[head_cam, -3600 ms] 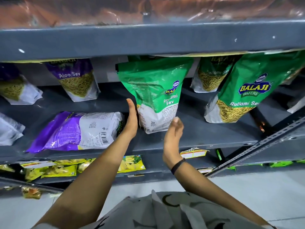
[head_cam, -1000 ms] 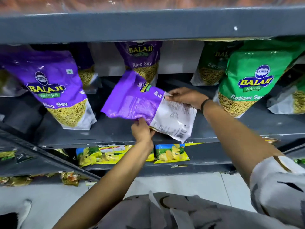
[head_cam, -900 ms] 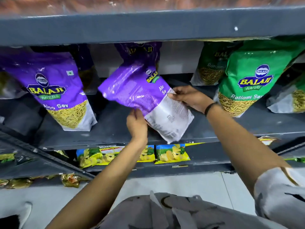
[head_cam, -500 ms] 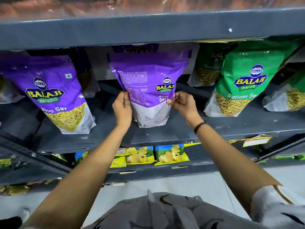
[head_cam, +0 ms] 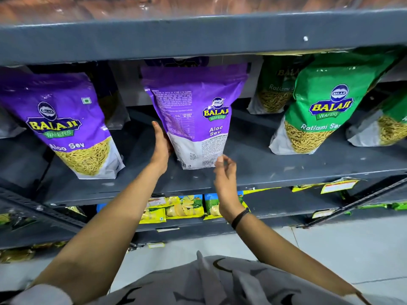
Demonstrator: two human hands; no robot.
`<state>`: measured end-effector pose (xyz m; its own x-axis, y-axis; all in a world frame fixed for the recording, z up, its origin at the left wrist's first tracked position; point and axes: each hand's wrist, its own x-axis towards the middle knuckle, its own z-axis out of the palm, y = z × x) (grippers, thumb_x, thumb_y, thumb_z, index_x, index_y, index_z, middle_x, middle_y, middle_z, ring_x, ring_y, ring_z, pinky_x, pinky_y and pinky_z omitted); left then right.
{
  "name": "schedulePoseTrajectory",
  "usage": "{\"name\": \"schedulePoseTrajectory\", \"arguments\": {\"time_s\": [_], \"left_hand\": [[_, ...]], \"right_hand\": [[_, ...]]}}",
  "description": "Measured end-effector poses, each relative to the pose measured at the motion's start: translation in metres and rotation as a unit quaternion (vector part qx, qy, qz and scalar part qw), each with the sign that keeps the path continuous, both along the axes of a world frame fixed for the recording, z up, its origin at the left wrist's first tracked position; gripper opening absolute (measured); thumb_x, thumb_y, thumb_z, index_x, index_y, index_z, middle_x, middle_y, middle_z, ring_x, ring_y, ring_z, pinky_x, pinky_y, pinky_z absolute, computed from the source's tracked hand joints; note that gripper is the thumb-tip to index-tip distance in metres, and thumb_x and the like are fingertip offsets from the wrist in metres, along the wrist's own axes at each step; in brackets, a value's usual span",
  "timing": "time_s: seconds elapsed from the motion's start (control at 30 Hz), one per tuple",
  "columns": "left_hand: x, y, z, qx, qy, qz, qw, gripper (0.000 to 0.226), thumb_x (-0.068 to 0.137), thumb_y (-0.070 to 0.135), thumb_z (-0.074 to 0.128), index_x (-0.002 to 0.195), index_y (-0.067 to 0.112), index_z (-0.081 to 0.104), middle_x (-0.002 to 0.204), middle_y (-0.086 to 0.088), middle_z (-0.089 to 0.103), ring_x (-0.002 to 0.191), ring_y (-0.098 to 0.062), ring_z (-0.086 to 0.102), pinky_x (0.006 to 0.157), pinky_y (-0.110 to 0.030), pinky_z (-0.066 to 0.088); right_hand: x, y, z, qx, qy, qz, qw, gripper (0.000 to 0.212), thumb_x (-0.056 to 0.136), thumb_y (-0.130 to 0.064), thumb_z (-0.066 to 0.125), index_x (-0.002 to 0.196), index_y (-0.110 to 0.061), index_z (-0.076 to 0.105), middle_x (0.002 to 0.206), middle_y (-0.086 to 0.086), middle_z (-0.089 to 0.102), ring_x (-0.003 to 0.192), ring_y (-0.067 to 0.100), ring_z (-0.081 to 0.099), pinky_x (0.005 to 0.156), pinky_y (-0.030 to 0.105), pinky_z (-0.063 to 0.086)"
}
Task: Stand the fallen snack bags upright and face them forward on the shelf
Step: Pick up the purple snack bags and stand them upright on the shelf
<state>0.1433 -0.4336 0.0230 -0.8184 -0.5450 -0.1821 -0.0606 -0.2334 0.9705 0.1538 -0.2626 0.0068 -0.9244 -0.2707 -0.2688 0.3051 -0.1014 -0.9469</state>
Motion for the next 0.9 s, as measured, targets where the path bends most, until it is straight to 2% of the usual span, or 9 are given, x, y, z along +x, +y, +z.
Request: {"name": "schedulePoseTrajectory", "arguments": {"time_s": [0.1,0.2,0.33,0.43,0.6,0.67,0.73,0.83,0.9], "left_hand": [[0.006,0.006,-0.003,0.006,-0.002,0.01,1.0,0.068,0.087,0.065,-0.005,0.128,0.039,0.042,0.14,0.011,0.045,0.129,-0.009,0.042,0.114,-0.031,0.024],[0.019,0.012,-0.011,0.03,-0.016,0.058,0.998,0.068,0.089,0.061,-0.003,0.136,0.031,0.037,0.15,0.001,0.038,0.138,-0.014,0.034,0.12,-0.036,0.016],[0.051,0.043,-0.024,-0.023,0.002,0.092,0.995,0.056,0.096,0.047,0.002,0.113,0.027,0.051,0.127,-0.007,0.058,0.118,-0.016,0.051,0.11,-0.035,0.029],[0.062,0.058,-0.032,-0.068,-0.003,0.095,0.993,0.051,0.096,0.047,0.008,0.1,0.04,0.058,0.134,-0.009,0.056,0.125,-0.017,0.049,0.11,-0.037,0.03],[0.023,0.021,-0.023,-0.05,-0.038,0.111,0.992,0.061,0.094,0.055,0.012,0.139,0.023,0.038,0.143,-0.003,0.048,0.131,-0.014,0.042,0.116,-0.039,0.024],[0.001,0.002,-0.016,-0.039,-0.048,0.081,0.995,0.068,0.091,0.061,0.012,0.142,0.023,0.034,0.15,-0.003,0.038,0.139,-0.017,0.034,0.119,-0.044,0.021],[-0.018,-0.009,-0.007,-0.017,-0.046,0.037,0.998,0.074,0.088,0.066,0.009,0.139,0.022,0.039,0.148,-0.005,0.042,0.135,-0.019,0.04,0.116,-0.042,0.028],[-0.035,-0.01,0.002,0.004,-0.055,-0.045,0.997,0.078,0.082,0.073,0.005,0.132,0.032,0.047,0.14,0.0,0.051,0.124,-0.018,0.051,0.105,-0.035,0.038],[-0.037,-0.008,0.003,0.006,-0.049,-0.072,0.996,0.078,0.08,0.075,0.007,0.131,0.033,0.047,0.141,0.001,0.05,0.128,-0.018,0.048,0.113,-0.039,0.033]], "right_hand": [[-0.007,-0.004,0.005,0.01,-0.002,0.004,1.0,0.046,0.099,-0.041,0.035,0.139,-0.019,0.032,0.132,0.0,0.053,0.113,0.009,0.051,0.103,0.032,0.041],[-0.026,-0.005,0.007,0.017,-0.01,0.011,1.0,0.054,0.099,-0.045,0.031,0.146,-0.019,0.024,0.152,0.002,0.037,0.137,0.014,0.039,0.115,0.032,0.029],[-0.052,-0.01,0.011,0.02,0.003,0.04,0.999,0.056,0.098,-0.05,0.028,0.147,-0.022,0.024,0.157,-0.005,0.028,0.139,0.006,0.032,0.112,0.024,0.023],[-0.063,-0.015,0.012,0.018,0.005,0.044,0.999,0.055,0.098,-0.05,0.029,0.144,-0.02,0.03,0.151,0.002,0.04,0.138,0.016,0.04,0.118,0.035,0.028],[-0.031,-0.009,0.007,0.013,-0.005,-0.068,0.998,0.052,0.099,-0.047,0.029,0.142,-0.018,0.032,0.149,0.008,0.041,0.137,0.018,0.04,0.116,0.034,0.029],[-0.009,-0.006,0.004,-0.001,-0.026,-0.079,0.997,0.051,0.099,-0.047,0.028,0.14,-0.017,0.033,0.145,0.01,0.044,0.134,0.017,0.042,0.111,0.031,0.031],[0.009,-0.003,0.004,-0.019,-0.048,-0.051,0.997,0.05,0.099,-0.047,0.027,0.138,-0.018,0.034,0.144,0.008,0.046,0.13,0.014,0.043,0.103,0.027,0.029],[0.018,0.0,0.008,-0.032,-0.048,-0.008,0.998,0.051,0.098,-0.049,0.026,0.14,-0.021,0.033,0.146,0.002,0.045,0.129,0.009,0.042,0.108,0.029,0.03],[0.015,0.002,0.009,-0.035,-0.05,0.003,0.998,0.053,0.098,-0.05,0.025,0.143,-0.023,0.029,0.149,0.0,0.041,0.135,0.009,0.039,0.111,0.029,0.027]]}}
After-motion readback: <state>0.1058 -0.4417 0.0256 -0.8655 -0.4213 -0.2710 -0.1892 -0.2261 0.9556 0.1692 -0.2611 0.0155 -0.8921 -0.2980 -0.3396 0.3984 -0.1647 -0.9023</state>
